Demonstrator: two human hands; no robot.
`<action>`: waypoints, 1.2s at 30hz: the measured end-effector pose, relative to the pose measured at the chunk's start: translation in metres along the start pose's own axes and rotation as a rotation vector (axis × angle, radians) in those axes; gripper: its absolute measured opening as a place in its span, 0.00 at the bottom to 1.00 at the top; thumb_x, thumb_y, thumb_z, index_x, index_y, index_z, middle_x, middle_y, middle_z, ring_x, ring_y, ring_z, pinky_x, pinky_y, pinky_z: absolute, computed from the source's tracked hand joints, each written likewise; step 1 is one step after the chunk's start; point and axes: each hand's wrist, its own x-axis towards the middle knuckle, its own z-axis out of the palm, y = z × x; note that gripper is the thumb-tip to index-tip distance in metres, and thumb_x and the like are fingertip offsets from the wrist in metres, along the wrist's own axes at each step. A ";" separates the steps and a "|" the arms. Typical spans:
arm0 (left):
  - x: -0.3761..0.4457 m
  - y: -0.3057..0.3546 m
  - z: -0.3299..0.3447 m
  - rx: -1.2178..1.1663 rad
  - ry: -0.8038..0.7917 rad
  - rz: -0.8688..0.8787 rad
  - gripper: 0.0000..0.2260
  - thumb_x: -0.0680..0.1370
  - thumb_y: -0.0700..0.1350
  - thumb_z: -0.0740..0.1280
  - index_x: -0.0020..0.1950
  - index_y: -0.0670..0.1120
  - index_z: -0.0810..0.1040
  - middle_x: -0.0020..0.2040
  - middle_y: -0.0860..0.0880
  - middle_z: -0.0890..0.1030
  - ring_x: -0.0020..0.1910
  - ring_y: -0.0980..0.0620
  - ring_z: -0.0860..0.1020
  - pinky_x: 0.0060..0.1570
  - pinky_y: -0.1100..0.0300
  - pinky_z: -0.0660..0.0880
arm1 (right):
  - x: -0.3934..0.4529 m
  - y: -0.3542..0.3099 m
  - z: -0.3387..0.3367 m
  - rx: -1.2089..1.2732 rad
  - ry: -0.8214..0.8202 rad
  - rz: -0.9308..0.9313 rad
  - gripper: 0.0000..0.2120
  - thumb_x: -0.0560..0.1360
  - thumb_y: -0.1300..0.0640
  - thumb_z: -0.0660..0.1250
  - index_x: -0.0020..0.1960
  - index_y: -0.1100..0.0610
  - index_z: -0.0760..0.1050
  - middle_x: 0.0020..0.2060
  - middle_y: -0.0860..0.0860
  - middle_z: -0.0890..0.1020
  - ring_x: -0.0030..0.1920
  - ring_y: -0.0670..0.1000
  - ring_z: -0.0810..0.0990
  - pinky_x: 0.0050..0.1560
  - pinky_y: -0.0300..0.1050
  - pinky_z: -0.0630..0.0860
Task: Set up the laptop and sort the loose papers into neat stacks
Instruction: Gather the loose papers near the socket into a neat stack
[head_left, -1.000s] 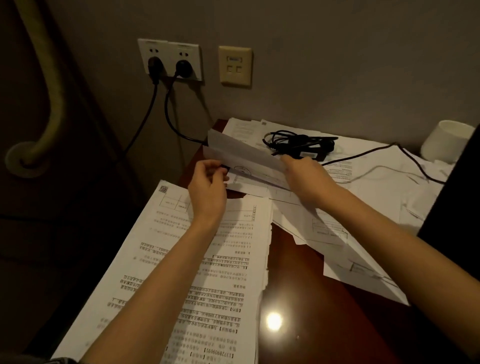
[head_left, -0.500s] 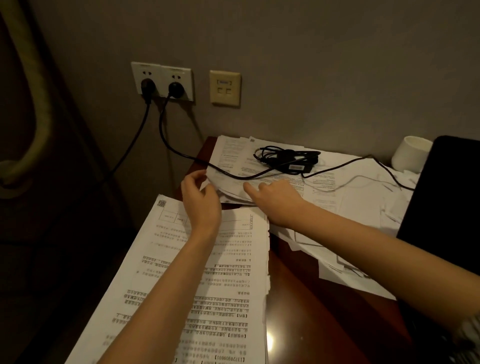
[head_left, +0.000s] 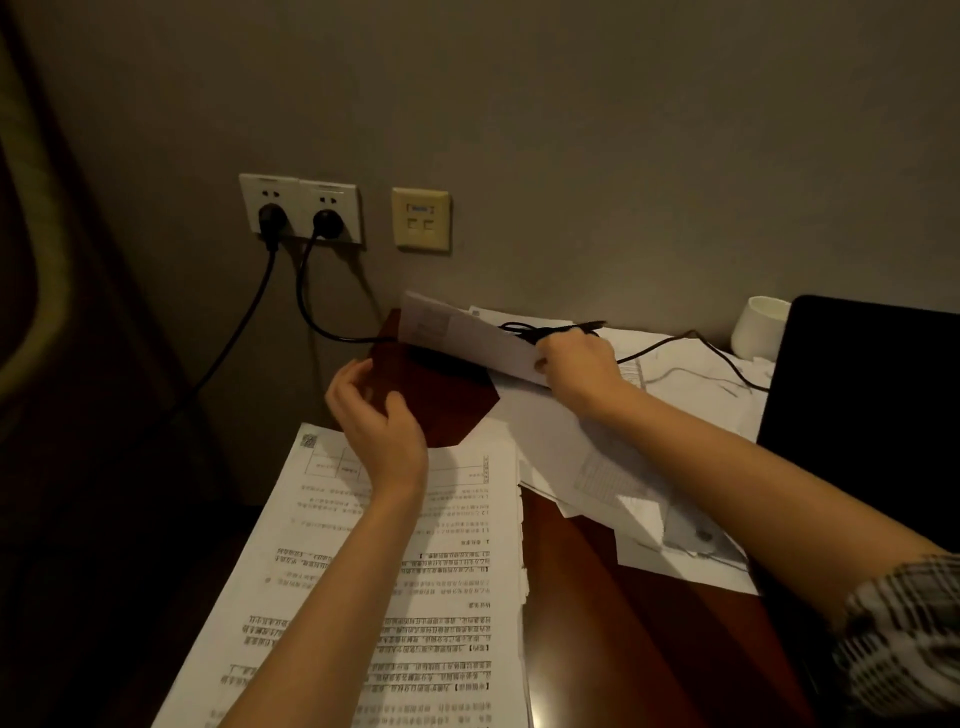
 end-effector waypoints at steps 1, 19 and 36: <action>-0.001 0.000 0.000 -0.004 -0.018 -0.004 0.17 0.77 0.32 0.59 0.62 0.47 0.70 0.65 0.49 0.68 0.60 0.55 0.71 0.58 0.67 0.72 | 0.004 0.004 -0.007 0.016 0.012 0.014 0.08 0.76 0.60 0.64 0.52 0.58 0.79 0.50 0.58 0.82 0.53 0.61 0.79 0.45 0.45 0.71; -0.034 0.029 0.015 0.114 -0.462 0.357 0.25 0.74 0.44 0.71 0.67 0.55 0.67 0.68 0.56 0.68 0.68 0.60 0.66 0.69 0.53 0.67 | -0.010 0.021 -0.184 0.195 0.342 0.150 0.09 0.74 0.57 0.66 0.52 0.59 0.78 0.50 0.59 0.81 0.52 0.61 0.79 0.44 0.45 0.69; -0.016 0.129 0.002 0.047 -0.394 0.438 0.09 0.79 0.44 0.63 0.58 0.51 0.80 0.46 0.58 0.83 0.45 0.62 0.81 0.44 0.69 0.77 | -0.092 0.065 -0.162 1.556 -0.319 0.136 0.34 0.69 0.37 0.62 0.67 0.57 0.69 0.61 0.57 0.78 0.60 0.53 0.78 0.56 0.51 0.77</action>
